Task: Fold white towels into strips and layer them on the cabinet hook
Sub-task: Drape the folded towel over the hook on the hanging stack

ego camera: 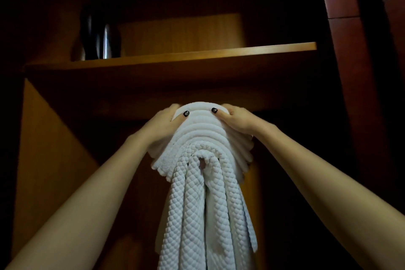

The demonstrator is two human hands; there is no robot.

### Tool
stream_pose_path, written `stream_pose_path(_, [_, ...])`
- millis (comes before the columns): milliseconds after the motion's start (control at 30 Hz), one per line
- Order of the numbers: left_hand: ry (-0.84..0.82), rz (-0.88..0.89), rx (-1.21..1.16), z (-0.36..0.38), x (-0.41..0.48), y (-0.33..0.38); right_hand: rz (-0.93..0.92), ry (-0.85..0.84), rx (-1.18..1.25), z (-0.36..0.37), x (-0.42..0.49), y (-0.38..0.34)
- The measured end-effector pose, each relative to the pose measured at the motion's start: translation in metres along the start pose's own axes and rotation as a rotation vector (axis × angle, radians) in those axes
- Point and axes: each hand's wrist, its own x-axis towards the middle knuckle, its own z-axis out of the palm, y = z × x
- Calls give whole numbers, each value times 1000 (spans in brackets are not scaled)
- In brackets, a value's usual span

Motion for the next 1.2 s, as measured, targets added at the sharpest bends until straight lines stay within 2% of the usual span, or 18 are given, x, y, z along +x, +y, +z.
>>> stream_pose_path(100, [98, 56, 123, -11, -16, 9, 66, 51, -86, -10, -20, -1])
stream_pose_path(233, [109, 137, 206, -16, -61, 25, 95, 151, -269, 1, -86, -12])
stream_pose_path(300, [123, 156, 227, -8, -93, 38, 69, 125, -332, 18, -134, -21])
stream_pose_path(400, [102, 180, 197, 23, -158, 57, 99, 60, -304, 41, -214, -31])
stream_pose_path(633, [-301, 157, 73, 126, -322, 119, 457, -244, -338, 61, -431, -9])
stream_pose_path(800, [-653, 140, -88, 219, -469, 201, 766, -543, -429, 76, -627, 4])
stream_pose_path(900, [-839, 147, -158, 269, -553, 251, 1001, -649, -415, 71, -738, 8])
stream_pose_path(1033, [-1065, 227, -199, 316, -642, 320, 1314, -732, -371, 47, -864, 5])
stream_pose_path(1200, [-1306, 363, -266, 358, -711, 405, 1644, -683, -289, 12, -981, 3])
